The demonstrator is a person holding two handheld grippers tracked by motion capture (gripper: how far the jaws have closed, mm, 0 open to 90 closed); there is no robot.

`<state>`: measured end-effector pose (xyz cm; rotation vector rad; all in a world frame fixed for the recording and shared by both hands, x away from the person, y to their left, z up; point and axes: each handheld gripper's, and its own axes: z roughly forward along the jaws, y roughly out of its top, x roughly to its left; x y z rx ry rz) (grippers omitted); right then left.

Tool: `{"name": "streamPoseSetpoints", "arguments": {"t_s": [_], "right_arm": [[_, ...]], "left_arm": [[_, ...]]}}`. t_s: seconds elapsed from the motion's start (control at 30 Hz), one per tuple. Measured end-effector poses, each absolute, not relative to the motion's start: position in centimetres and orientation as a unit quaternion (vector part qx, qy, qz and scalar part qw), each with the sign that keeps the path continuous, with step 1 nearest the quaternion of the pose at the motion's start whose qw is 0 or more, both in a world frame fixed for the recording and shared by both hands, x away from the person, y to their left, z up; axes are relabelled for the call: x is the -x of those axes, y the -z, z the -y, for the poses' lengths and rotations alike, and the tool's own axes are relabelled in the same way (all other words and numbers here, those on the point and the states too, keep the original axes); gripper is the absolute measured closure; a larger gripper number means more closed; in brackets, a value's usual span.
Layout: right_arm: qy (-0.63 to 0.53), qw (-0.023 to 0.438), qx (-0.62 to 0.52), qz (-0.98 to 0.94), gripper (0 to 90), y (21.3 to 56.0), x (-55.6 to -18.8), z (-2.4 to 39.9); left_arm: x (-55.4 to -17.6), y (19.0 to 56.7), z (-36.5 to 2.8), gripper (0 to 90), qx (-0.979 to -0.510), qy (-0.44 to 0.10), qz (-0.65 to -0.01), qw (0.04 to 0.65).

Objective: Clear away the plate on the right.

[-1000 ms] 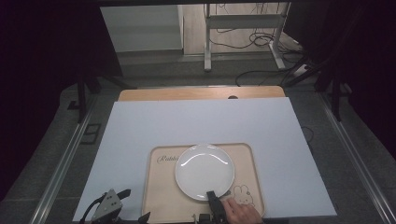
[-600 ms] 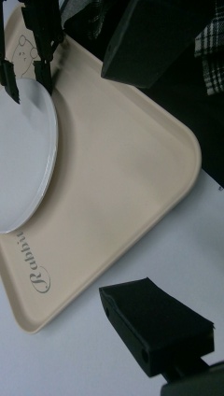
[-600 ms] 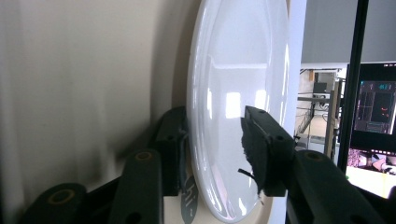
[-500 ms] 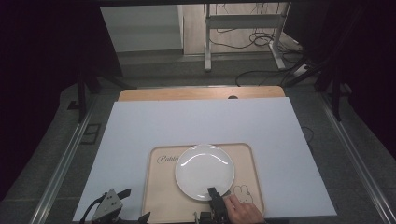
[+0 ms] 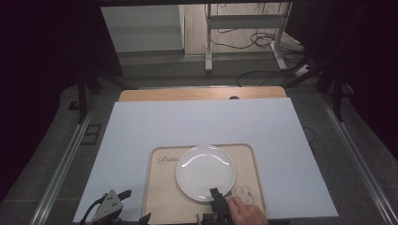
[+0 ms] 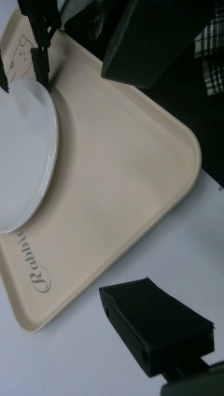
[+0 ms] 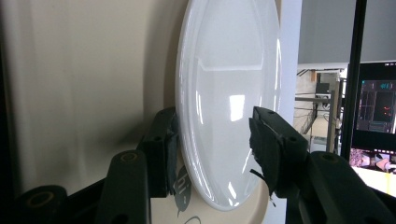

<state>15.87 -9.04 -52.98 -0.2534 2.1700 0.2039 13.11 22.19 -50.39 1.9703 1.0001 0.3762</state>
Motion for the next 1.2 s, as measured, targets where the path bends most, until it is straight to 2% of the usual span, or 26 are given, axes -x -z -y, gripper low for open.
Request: {"name": "streamPoseSetpoints", "arguments": {"t_s": [0.7, 1.2], "right_arm": [[-0.112, 0.459, 0.082, -0.878, 49.3, 51.3, -15.8, 10.2], [-0.134, 0.448, 0.057, -0.882, 41.3, 50.9, -16.5, 10.8]], "left_arm": [[-13.1, 50.4, -22.1, 1.0, -0.790, -0.151, -0.403, 0.437], [-13.1, 50.4, -22.1, 0.9, -0.790, -0.151, -0.403, 0.437]]}}
